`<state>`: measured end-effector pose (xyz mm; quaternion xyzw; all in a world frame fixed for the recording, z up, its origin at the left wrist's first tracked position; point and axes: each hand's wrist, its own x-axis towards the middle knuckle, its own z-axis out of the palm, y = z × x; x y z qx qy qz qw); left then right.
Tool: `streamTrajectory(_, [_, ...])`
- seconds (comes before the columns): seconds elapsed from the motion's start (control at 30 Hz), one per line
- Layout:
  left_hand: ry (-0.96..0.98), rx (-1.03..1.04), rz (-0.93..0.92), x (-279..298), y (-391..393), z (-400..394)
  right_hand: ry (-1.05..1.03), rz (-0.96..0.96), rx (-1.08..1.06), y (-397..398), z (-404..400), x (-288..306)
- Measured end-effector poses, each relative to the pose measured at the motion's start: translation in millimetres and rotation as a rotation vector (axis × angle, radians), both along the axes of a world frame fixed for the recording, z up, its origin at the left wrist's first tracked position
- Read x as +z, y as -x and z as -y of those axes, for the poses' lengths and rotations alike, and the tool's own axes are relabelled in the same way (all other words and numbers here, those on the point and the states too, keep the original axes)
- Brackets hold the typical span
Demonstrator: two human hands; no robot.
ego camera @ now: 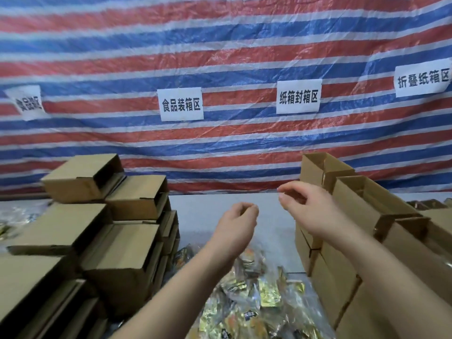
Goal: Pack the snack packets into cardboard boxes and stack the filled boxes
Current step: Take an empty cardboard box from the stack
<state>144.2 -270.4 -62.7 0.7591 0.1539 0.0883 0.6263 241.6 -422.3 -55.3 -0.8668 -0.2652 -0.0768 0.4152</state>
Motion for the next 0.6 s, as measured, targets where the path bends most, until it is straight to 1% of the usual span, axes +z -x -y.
streamTrajectory(0.1, [-0.012, 0.043, 0.01, -1, 14, -32, -0.071, -0.02, 0.066, 10, -35, -1])
streamTrajectory(0.23, [-0.056, 0.083, 0.026, -11, 27, -65, -0.112, -0.063, 0.127, 19, -70, -4])
streamTrajectory(0.43, [-0.111, 0.127, 0.02, -33, 39, -103, -0.113, -0.109, 0.157, 27, -107, -13])
streamTrajectory(0.6, [-0.148, 0.141, -0.001, -45, 45, -123, -0.17, -0.189, 0.164, 28, -127, -28])
